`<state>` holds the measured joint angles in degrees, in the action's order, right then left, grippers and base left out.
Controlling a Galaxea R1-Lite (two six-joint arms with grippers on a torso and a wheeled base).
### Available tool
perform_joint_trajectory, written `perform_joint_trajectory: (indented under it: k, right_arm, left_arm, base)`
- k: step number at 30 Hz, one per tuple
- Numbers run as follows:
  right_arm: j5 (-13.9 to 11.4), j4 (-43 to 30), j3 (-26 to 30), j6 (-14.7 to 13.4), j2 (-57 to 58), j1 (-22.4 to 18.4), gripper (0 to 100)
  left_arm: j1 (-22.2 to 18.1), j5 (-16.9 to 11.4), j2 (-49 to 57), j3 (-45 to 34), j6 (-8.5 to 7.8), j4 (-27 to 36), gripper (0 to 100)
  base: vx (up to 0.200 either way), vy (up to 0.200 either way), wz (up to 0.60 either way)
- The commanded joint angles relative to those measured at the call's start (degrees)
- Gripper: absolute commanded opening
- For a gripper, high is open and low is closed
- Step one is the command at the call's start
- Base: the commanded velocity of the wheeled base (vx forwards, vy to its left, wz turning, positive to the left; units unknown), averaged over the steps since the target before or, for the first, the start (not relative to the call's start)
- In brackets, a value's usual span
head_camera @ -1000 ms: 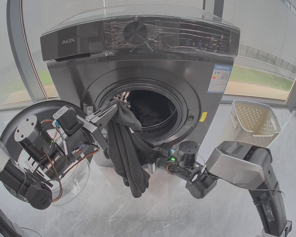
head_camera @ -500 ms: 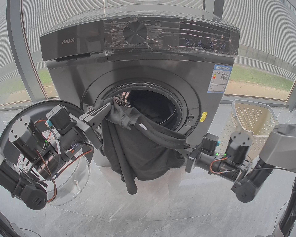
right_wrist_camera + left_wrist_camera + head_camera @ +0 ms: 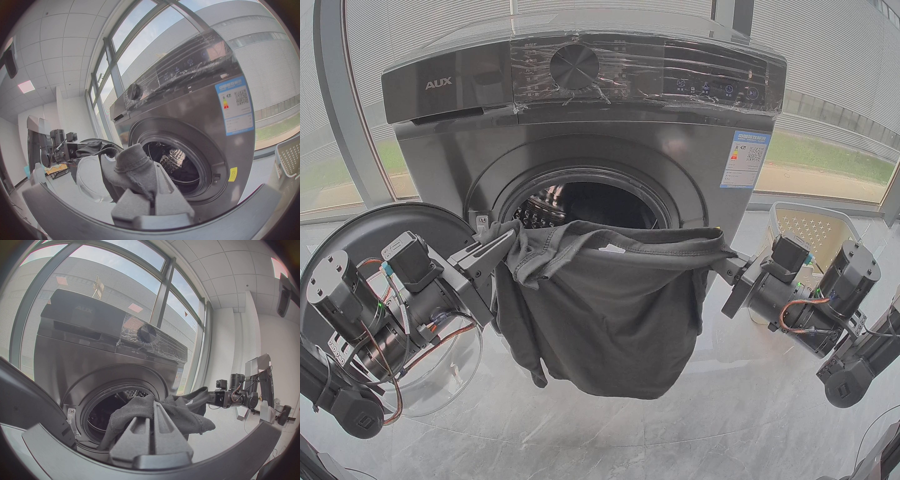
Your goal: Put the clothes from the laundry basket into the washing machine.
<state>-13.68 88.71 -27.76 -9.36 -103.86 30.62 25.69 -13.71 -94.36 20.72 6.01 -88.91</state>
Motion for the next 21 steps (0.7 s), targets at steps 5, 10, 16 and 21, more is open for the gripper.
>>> perform_joint_trajectory:
  k: [5, 10, 16, 21]
  right_arm:
    - [3.75, -0.03, -2.83, 0.13, 2.79, 0.84, 0]
    - [5.77, -0.03, -3.62, 0.22, 2.88, 2.34, 0]
    - [5.94, -0.21, -4.32, 1.8, 2.61, 2.42, 0]
    - [5.86, -0.12, -3.62, 3.91, 1.47, 2.51, 0]
  left_arm:
    - [-2.04, 0.18, -0.57, -0.25, -2.14, -0.04, 0]
    - [-2.48, 0.18, -1.62, -0.16, -3.29, -0.04, 0]
    - [-2.39, 0.62, -1.01, 2.3, -2.93, -0.04, 0]
    - [-2.31, 0.62, -0.83, 3.36, -2.93, -0.04, 0]
  base:
    - [0.0, 0.0, 0.0]
    - [0.0, 0.0, 0.0]
    - [0.0, 0.0, 0.0]
    - [0.0, 0.0, 0.0]
